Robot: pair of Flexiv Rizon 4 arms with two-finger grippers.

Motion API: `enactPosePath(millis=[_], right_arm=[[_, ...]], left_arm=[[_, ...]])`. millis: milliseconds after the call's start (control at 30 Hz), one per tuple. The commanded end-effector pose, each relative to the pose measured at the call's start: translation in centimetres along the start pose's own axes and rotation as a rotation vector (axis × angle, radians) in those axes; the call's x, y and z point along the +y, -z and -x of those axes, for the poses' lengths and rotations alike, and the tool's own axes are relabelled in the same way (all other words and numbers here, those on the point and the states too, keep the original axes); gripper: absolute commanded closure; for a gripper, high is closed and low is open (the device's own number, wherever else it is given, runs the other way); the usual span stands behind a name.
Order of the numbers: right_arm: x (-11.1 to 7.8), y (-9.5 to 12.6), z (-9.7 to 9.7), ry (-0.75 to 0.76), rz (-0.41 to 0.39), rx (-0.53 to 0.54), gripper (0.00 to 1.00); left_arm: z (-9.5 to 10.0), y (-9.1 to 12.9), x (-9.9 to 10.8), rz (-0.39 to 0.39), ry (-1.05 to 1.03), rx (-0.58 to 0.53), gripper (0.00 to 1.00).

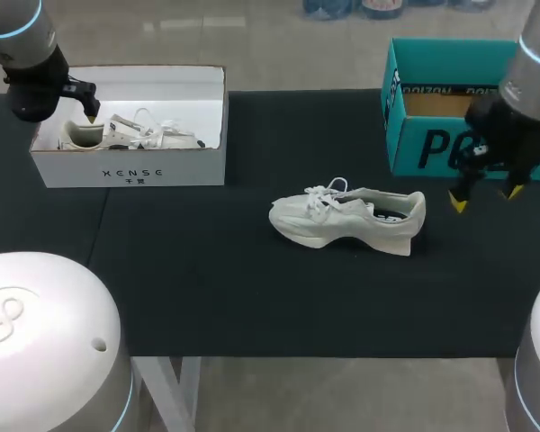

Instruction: Take the shoe out of the shoebox, open the shoe tongue, remove and reinsert the insole, then place the shoe into the shoebox

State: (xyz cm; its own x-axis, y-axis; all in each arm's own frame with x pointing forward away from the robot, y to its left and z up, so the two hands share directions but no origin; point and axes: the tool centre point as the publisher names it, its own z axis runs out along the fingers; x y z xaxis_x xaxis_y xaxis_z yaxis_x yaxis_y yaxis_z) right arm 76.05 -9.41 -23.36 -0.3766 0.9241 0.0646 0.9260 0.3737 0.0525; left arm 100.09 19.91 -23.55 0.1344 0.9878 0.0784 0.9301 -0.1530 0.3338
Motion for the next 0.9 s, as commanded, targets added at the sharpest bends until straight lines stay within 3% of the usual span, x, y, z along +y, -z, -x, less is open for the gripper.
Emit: enactPosePath(millis=[33,533,567,733,800,833,900], right_arm=[[-1.3,1.2,0.7,0.492,-0.111,0.148,0.0],[-1.3,1.2,0.7,0.492,-0.111,0.148,0.0],[-1.5,1.2,0.2,0.479,-0.138,0.111,0.0],[-3.5,1.6,-0.7,0.49,-0.011,0.093,0.0],[-4.4,1.5,-0.3,0.552,0.099,0.173,0.0],[-4.7,1.3,0.0,0.543,0.083,0.164,0.0],[-5.4,1.2,0.3,0.618,0.176,0.204,0.0]], left_arm=[[0.0,0.0,0.0,0.001,-0.001,0.0,0.0],[0.0,0.0,0.0,0.001,-0.001,0.0,0.0],[0.0,0.0,0.0,0.001,-0.001,0.0,0.0],[0.0,0.0,0.0,0.001,-0.001,0.0,0.0],[0.0,0.0,0.0,0.001,-0.001,0.0,0.0],[0.0,0.0,0.0,0.001,-0.001,0.0,0.0],[0.0,0.0,0.0,0.001,-0.001,0.0,0.0]])
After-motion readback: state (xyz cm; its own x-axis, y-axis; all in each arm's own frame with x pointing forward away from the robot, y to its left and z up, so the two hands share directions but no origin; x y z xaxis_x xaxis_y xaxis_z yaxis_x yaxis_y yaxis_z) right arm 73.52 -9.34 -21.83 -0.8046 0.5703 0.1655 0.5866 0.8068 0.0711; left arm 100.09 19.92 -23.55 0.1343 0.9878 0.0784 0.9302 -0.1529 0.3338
